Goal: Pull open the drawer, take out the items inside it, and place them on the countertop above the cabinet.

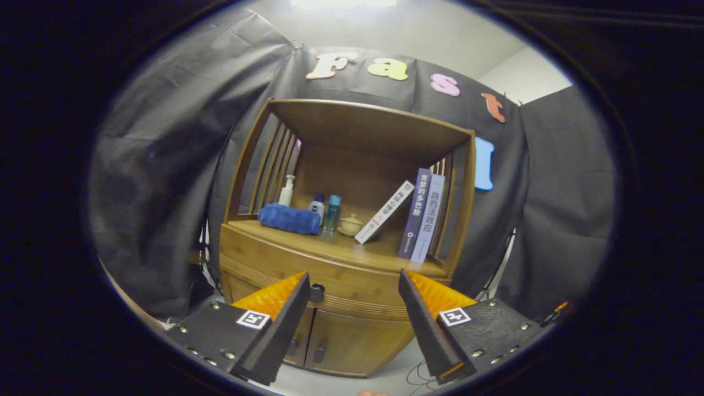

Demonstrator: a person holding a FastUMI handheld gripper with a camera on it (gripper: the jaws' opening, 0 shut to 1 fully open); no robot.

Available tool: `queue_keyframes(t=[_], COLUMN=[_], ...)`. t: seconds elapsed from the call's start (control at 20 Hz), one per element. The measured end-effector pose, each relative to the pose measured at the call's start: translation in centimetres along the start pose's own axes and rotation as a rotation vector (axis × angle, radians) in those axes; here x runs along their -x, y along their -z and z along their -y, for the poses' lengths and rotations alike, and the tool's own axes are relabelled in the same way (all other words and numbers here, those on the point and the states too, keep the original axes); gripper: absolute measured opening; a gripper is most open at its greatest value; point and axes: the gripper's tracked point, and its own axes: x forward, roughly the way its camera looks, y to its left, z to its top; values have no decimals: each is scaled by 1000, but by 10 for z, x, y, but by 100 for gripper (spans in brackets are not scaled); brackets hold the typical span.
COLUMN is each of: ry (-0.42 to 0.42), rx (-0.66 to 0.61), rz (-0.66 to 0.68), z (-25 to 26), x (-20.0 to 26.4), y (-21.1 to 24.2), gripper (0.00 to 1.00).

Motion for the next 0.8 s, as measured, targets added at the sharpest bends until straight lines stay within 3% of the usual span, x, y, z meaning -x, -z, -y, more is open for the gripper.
queue_keyframes(t=[0.4, 0.75, 0.8], ry=[-117, -48, -30], rx=[3, 28, 8], rz=[-103, -214, -232], z=[-76, -78, -73], x=[-76, -136, -139], y=[57, 109, 116], gripper=[97, 97, 89])
